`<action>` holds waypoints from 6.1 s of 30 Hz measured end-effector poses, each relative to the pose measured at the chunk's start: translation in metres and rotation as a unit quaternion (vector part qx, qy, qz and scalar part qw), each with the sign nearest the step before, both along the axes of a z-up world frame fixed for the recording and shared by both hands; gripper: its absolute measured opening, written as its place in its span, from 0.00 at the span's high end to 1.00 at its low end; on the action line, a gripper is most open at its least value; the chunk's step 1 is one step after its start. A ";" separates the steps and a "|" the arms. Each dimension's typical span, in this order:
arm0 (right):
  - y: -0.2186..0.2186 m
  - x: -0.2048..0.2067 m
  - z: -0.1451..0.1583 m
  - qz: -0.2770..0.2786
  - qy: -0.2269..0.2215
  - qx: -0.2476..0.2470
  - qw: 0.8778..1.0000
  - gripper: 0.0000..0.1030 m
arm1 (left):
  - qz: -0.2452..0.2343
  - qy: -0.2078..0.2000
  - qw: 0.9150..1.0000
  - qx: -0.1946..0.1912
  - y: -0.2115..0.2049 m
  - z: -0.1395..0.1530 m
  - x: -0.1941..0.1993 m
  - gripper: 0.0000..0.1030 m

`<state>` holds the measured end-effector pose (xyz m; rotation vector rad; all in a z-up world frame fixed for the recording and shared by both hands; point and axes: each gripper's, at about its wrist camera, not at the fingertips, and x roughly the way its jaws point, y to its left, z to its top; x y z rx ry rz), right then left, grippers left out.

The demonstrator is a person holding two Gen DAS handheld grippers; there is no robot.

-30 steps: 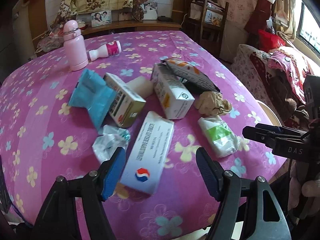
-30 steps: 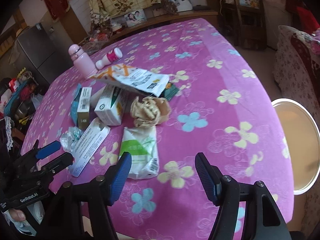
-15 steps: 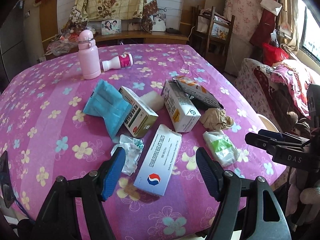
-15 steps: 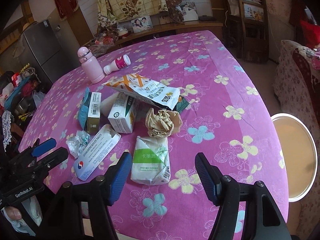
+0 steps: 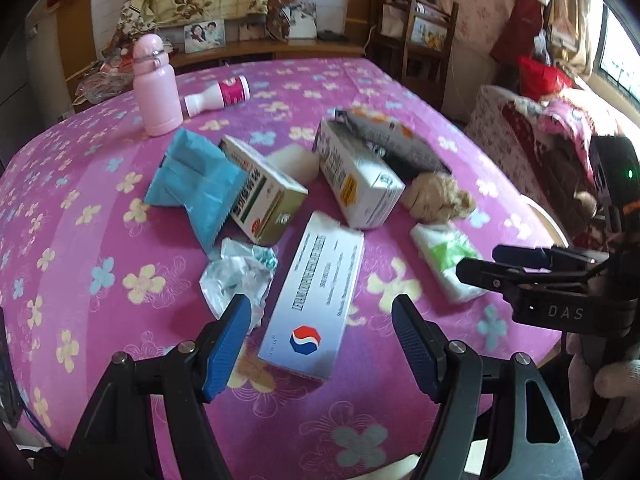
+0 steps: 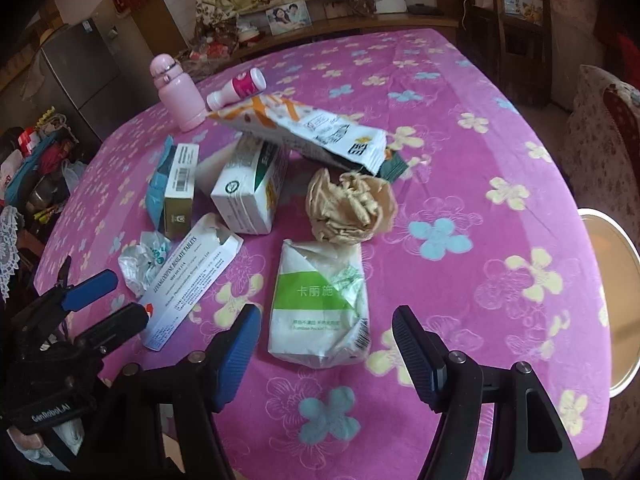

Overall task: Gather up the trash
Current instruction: 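Move both tools back over the remaining trash on the bed, then grasp the white packet with the right tool while the left tool grasps the medicine box, then carry the white packet and medicine box over the bin with both tools, then open both tools to drop the packet and box into the bin, then move both tools back toward the remaining items on the bed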

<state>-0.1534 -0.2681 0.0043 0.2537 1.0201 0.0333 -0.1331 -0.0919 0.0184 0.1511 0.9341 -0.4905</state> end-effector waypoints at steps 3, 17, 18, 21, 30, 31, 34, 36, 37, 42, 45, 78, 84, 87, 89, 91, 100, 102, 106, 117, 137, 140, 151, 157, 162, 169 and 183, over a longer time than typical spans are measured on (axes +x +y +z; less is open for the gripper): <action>0.008 0.011 -0.009 0.010 0.010 -0.007 1.000 0.30 | -0.001 0.008 1.000 0.002 -0.001 -0.005 0.004 0.29; 0.007 0.023 -0.013 0.008 -0.001 -0.069 0.998 0.30 | 0.004 0.018 0.999 0.031 -0.009 -0.023 0.026 0.29; 0.007 0.022 -0.012 0.008 0.002 -0.069 0.998 0.30 | 0.006 0.018 0.999 0.035 -0.010 -0.024 0.027 0.29; 0.002 0.017 -0.010 0.001 0.003 -0.056 0.998 0.30 | 0.006 0.016 0.999 0.044 -0.014 -0.028 0.031 0.29; 0.001 0.022 -0.013 0.003 -0.001 -0.075 0.997 0.28 | -0.001 0.010 0.996 0.087 -0.035 -0.031 0.038 0.26; 0.002 0.021 -0.013 0.009 -0.002 -0.081 0.997 0.28 | -0.004 0.013 0.996 0.085 -0.035 -0.030 0.037 0.26; -0.003 0.012 -0.012 0.016 -0.002 -0.079 0.997 0.32 | -0.018 0.027 0.998 0.061 -0.033 -0.024 0.031 0.26; -0.011 0.004 -0.012 0.017 0.005 -0.090 0.996 0.37 | -0.029 0.032 0.998 0.048 -0.035 -0.020 0.023 0.26; -0.016 -0.002 -0.013 0.014 0.009 -0.094 0.995 0.37 | -0.037 0.036 0.998 0.041 -0.038 -0.019 0.021 0.26; -0.056 -0.026 -0.011 -0.026 0.028 -0.066 0.997 0.37 | -0.071 0.073 0.995 0.007 -0.055 -0.022 0.009 0.26; -0.070 -0.036 -0.006 -0.035 0.013 -0.012 0.999 0.31 | -0.068 0.085 0.994 -0.021 -0.056 -0.017 0.005 0.26; -0.056 -0.033 -0.013 0.001 -0.005 -0.074 0.997 0.26 | -0.020 0.067 0.996 0.052 -0.078 -0.034 -0.001 0.26; -0.051 -0.038 -0.013 0.010 -0.022 -0.115 0.993 0.53 | -0.015 0.068 0.997 0.040 -0.068 -0.030 -0.002 0.49; -0.063 -0.042 -0.009 -0.002 -0.029 -0.085 0.996 0.57 | -0.016 0.074 0.997 0.012 -0.060 -0.028 0.000 0.49; -0.069 -0.046 -0.003 -0.012 -0.037 -0.083 0.996 0.57 | -0.013 0.066 0.998 0.005 -0.057 -0.022 -0.003 0.49; -0.073 -0.049 0.004 -0.018 -0.046 -0.075 0.996 0.57 | -0.015 0.058 0.998 0.001 -0.056 -0.016 -0.006 0.49; -0.088 -0.061 0.034 -0.039 -0.081 -0.072 0.993 0.57 | -0.045 0.023 0.999 -0.013 -0.083 0.021 -0.020 0.49; -0.093 -0.064 0.038 -0.045 -0.085 -0.073 0.993 0.57 | -0.052 0.019 0.998 -0.015 -0.091 0.026 -0.022 0.49; -0.109 -0.073 0.043 -0.064 -0.088 -0.080 0.991 0.57 | -0.073 0.016 0.997 -0.022 -0.114 0.032 -0.022 0.49; -0.183 -0.106 0.033 -0.149 -0.069 -0.074 0.984 0.57 | -0.143 0.031 0.988 -0.044 -0.192 0.036 -0.029 0.49; -0.280 -0.126 -0.030 -0.256 0.005 -0.032 0.966 0.48 | -0.213 0.067 0.973 -0.064 -0.323 0.008 -0.039 0.48; -0.289 -0.126 -0.033 -0.270 0.002 -0.010 0.963 0.38 | -0.217 0.082 0.970 -0.079 -0.330 0.003 -0.037 0.36; -0.288 -0.130 -0.031 -0.282 -0.002 0.001 0.960 0.36 | -0.190 0.074 0.976 -0.080 -0.304 0.005 -0.030 0.35; -0.271 -0.129 -0.021 -0.268 -0.010 -0.011 0.963 0.36 | -0.163 0.049 0.983 -0.065 -0.281 0.011 -0.026 0.35; -0.251 -0.125 -0.004 -0.252 -0.025 -0.023 0.967 0.36 | -0.147 0.022 0.987 -0.056 -0.257 0.019 -0.028 0.35; -0.212 -0.107 0.023 -0.215 -0.047 -0.034 0.975 0.36 | -0.117 0.001 0.992 -0.054 -0.216 0.029 -0.026 0.35; -0.116 -0.045 0.044 -0.111 -0.065 -0.035 0.991 0.36 | -0.012 -0.021 0.999 -0.040 -0.089 0.040 0.006 0.35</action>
